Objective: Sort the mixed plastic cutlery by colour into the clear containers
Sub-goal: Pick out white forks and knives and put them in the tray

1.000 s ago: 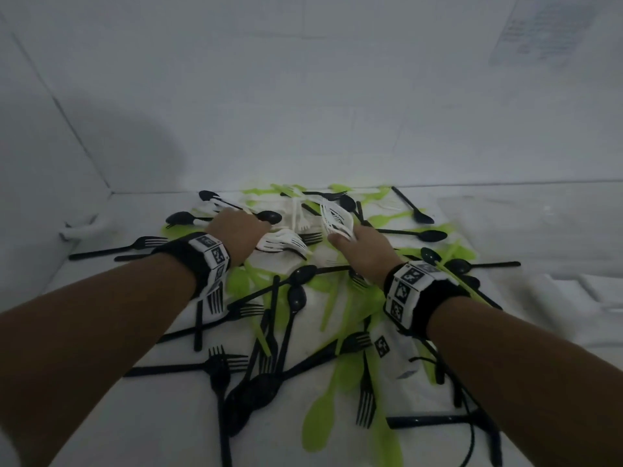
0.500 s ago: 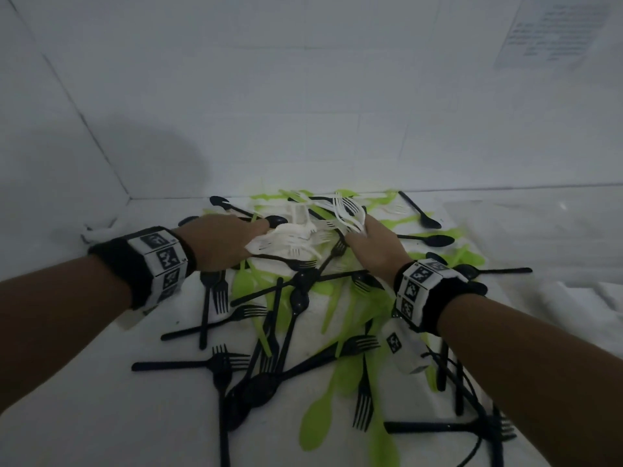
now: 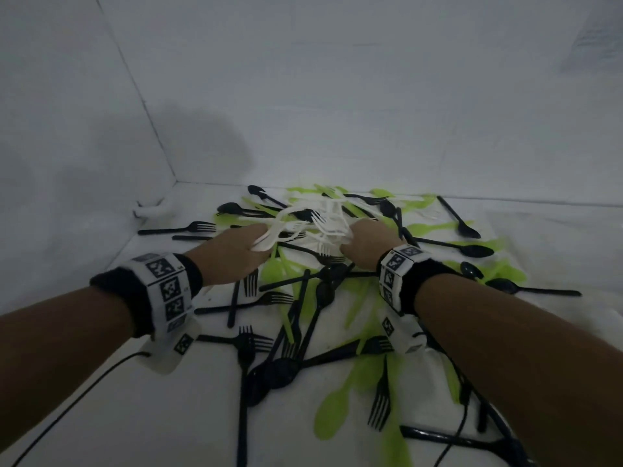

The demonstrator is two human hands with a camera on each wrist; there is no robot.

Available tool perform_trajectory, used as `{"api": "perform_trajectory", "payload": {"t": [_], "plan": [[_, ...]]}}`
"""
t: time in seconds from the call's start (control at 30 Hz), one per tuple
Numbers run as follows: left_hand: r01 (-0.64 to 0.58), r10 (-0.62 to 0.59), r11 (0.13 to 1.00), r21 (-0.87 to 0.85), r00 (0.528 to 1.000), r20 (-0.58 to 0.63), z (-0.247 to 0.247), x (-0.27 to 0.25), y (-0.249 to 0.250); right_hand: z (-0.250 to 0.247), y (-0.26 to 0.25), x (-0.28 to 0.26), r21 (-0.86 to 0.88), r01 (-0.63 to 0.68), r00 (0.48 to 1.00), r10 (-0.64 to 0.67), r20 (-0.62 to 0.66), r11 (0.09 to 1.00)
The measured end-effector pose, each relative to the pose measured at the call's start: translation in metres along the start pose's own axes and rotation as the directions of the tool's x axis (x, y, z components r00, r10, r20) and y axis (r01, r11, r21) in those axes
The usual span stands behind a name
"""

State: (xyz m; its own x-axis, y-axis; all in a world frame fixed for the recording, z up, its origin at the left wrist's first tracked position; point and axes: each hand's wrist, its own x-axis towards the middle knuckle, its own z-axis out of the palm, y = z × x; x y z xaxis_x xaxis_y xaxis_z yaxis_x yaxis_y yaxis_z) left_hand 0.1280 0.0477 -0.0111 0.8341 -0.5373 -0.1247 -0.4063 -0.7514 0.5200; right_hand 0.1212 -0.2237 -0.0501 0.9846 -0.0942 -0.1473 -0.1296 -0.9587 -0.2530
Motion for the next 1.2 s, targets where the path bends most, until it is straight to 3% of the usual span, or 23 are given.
{"api": "perform_trajectory", "payload": {"t": [0.13,0.3,0.37,0.43,0.53,0.63,0.73,0.83,0.9,1.03,1.1,1.2], "plan": [[-0.023,0.023,1.0,0.001,1.0,-0.013,0.006,-0.014,-0.006,0.009,-0.008,0.01,-0.074,0.027,0.998,-0.023,0.053,0.997],[-0.054,0.053,0.998,-0.017,0.997,-0.055,0.006,-0.016,-0.012,-0.01,-0.021,0.003,-0.004,0.023,0.998,-0.023,-0.057,1.0],[-0.057,0.055,0.997,-0.043,0.997,-0.051,0.007,-0.011,-0.014,-0.02,-0.024,-0.001,0.065,0.034,0.995,-0.028,-0.097,0.997],[-0.072,0.07,0.995,-0.069,0.997,-0.035,0.01,-0.004,-0.012,-0.027,-0.025,-0.005,0.258,0.023,0.988,0.018,-0.153,0.966],[-0.118,0.119,0.99,-0.076,0.993,-0.002,0.018,0.006,0.003,-0.031,-0.026,-0.017,0.605,-0.02,0.973,0.155,-0.172,0.796],[-0.18,0.182,0.983,-0.042,0.983,0.04,0.026,0.016,0.025,-0.037,-0.022,-0.033,0.853,-0.027,0.966,0.233,-0.112,0.521],[-0.233,0.239,0.968,-0.093,0.97,0.055,0.034,0.025,0.042,-0.046,-0.01,-0.053,0.961,0.007,0.962,0.26,-0.082,0.276],[-0.196,0.208,0.966,-0.168,0.977,0.052,0.042,0.032,0.052,-0.052,0.01,-0.075,0.98,0.062,0.95,0.289,-0.116,0.189],[-0.202,0.216,0.962,-0.182,0.974,0.064,0.049,0.035,0.057,-0.051,0.027,-0.088,0.975,0.092,0.922,0.352,-0.159,0.2],[-0.205,0.218,0.972,-0.118,0.969,0.115,0.062,0.035,0.075,-0.043,0.053,-0.115,0.861,-0.047,0.857,0.464,-0.226,0.507],[-0.176,0.2,0.97,-0.167,0.97,0.136,0.069,0.035,0.088,-0.037,0.063,-0.128,0.843,-0.126,0.841,0.507,-0.188,0.523],[-0.12,0.195,0.925,-0.361,0.964,0.18,0.079,0.036,0.105,-0.029,0.077,-0.145,0.874,-0.194,0.804,0.582,-0.118,0.446]]}}
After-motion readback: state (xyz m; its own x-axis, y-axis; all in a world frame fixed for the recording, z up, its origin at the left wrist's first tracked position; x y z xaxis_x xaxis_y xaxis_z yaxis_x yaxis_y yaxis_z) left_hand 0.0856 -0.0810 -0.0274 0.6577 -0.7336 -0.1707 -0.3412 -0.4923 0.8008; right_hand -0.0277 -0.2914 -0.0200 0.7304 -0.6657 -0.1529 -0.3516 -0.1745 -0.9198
